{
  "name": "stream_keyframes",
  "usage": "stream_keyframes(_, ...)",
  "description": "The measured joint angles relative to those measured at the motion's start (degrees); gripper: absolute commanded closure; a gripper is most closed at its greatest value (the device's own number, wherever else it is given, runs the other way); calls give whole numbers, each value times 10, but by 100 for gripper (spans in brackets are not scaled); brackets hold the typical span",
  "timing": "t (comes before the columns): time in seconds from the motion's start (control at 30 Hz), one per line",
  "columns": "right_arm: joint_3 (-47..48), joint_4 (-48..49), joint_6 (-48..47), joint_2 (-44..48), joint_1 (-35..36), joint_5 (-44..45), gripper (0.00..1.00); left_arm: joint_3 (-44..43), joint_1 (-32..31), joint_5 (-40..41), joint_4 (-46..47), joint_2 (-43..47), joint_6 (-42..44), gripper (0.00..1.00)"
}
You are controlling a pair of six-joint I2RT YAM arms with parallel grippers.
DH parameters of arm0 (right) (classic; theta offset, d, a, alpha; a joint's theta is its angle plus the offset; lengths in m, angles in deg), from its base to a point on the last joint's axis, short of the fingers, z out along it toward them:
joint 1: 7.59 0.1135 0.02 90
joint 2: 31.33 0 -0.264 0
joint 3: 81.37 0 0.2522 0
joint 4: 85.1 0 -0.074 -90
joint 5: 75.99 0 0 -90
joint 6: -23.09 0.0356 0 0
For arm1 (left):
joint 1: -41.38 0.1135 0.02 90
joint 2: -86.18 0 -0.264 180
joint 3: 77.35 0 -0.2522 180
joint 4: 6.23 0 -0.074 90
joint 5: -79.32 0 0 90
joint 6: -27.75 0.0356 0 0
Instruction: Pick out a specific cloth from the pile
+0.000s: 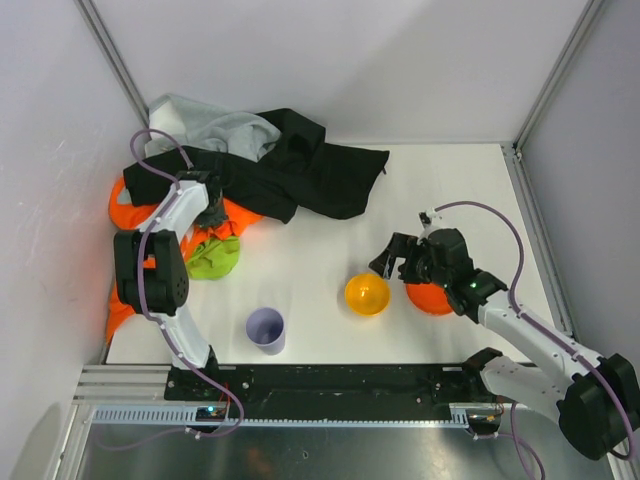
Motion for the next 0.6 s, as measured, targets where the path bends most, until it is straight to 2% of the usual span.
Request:
stream_keyframes(0.13, 0, 10, 3, -2, 5, 0, 1, -7, 1, -3, -6, 5, 5, 99)
stream_keyframes(0.6, 41, 17, 3, -67, 32, 0, 1, -87, 5, -24, -24, 132, 25, 99)
